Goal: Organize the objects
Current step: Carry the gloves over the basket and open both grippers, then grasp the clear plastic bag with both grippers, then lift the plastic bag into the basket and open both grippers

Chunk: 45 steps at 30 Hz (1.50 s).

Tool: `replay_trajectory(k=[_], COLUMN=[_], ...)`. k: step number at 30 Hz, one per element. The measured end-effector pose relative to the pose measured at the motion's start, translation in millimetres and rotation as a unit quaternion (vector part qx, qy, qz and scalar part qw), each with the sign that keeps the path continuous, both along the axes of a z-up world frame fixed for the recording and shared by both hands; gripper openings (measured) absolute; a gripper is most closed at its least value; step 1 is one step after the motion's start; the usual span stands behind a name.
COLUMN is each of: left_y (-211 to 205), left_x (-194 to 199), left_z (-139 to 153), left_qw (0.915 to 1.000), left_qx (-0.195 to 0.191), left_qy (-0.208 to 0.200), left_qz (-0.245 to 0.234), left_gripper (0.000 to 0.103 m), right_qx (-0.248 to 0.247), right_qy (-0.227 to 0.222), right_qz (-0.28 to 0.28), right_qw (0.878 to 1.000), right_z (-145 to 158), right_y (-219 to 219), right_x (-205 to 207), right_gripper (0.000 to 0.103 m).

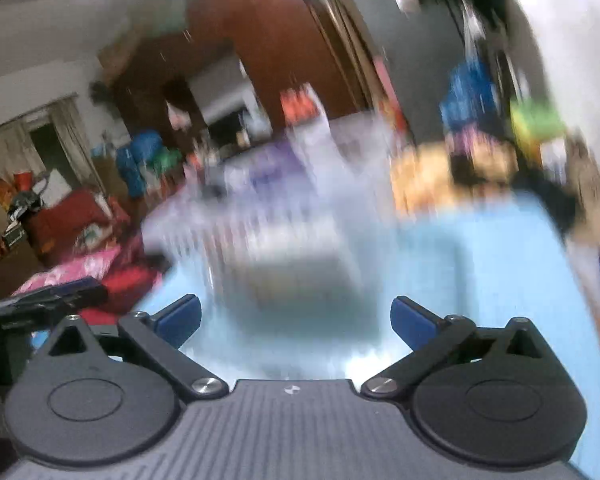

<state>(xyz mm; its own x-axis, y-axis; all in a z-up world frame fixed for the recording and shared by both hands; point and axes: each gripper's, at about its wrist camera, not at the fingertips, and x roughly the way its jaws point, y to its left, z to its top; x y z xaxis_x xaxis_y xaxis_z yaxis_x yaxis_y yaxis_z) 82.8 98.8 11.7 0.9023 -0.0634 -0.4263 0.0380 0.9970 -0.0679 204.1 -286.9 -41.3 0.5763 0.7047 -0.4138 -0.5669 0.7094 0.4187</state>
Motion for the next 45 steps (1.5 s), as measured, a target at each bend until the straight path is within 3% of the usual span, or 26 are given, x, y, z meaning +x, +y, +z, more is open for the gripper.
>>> replay_trajectory(k=[4, 8, 13, 16, 18, 20, 23, 24, 25, 27, 30, 34, 45], left_y=[10, 20, 16, 0, -6, -6, -7, -8, -11, -15, -27, -30, -26], left_x=[5, 13, 25, 27, 28, 26, 20, 18, 17, 12, 0, -12, -30], left_z=[-23, -41, -54, -58, -57, -57, -58, -57, -57, -58, -63, -64, -53], left_qw=[0.9996, 0.9985, 0.9979, 0.9966, 0.9959, 0.9963, 0.9966, 0.9967, 0.9966, 0.9968, 0.9953, 0.9958, 0.9953], left_qx=[-0.015, -0.029, -0.012, 0.044, 0.057, 0.057, 0.064, 0.066, 0.07, 0.068, 0.089, 0.079, 0.064], left_qy=[0.025, 0.046, 0.061, 0.068, 0.069, 0.064, 0.051, 0.048, 0.044, 0.037, 0.014, -0.012, -0.053], left_qz=[0.001, -0.006, -0.016, -0.015, -0.016, -0.007, -0.006, -0.004, -0.008, -0.019, -0.036, -0.046, -0.048], left_gripper=[0.086, 0.085, 0.084, 0.084, 0.083, 0.075, 0.057, 0.044, 0.036, 0.03, 0.027, 0.022, 0.019], right_qx=[-0.036, -0.07, -0.089, -0.145, -0.172, -0.181, -0.174, -0.171, -0.165, -0.159, -0.145, -0.142, -0.125], right_qy=[0.018, 0.014, -0.001, -0.046, -0.069, -0.083, -0.095, -0.099, -0.101, -0.108, -0.119, -0.129, -0.17], right_qz=[0.023, 0.041, 0.059, 0.072, 0.07, 0.056, 0.052, 0.052, 0.05, 0.04, 0.034, 0.031, 0.032], right_qw=[0.999, 0.997, 0.994, 0.986, 0.98, 0.978, 0.979, 0.979, 0.98, 0.981, 0.982, 0.981, 0.977], right_z=[-27, -30, -22, -22, -22, -21, -23, -24, -25, -27, -31, -31, -17], right_y=[-2, 12, 35, 58, 71, 74, 69, 65, 61, 57, 47, 39, 40], right_x=[-17, -15, -7, -20, -27, -31, -35, -37, -39, -44, -53, -57, -71], right_gripper=[0.103, 0.101, 0.089, 0.08, 0.055, 0.042, 0.034, 0.03, 0.028, 0.025, 0.023, 0.02, 0.016])
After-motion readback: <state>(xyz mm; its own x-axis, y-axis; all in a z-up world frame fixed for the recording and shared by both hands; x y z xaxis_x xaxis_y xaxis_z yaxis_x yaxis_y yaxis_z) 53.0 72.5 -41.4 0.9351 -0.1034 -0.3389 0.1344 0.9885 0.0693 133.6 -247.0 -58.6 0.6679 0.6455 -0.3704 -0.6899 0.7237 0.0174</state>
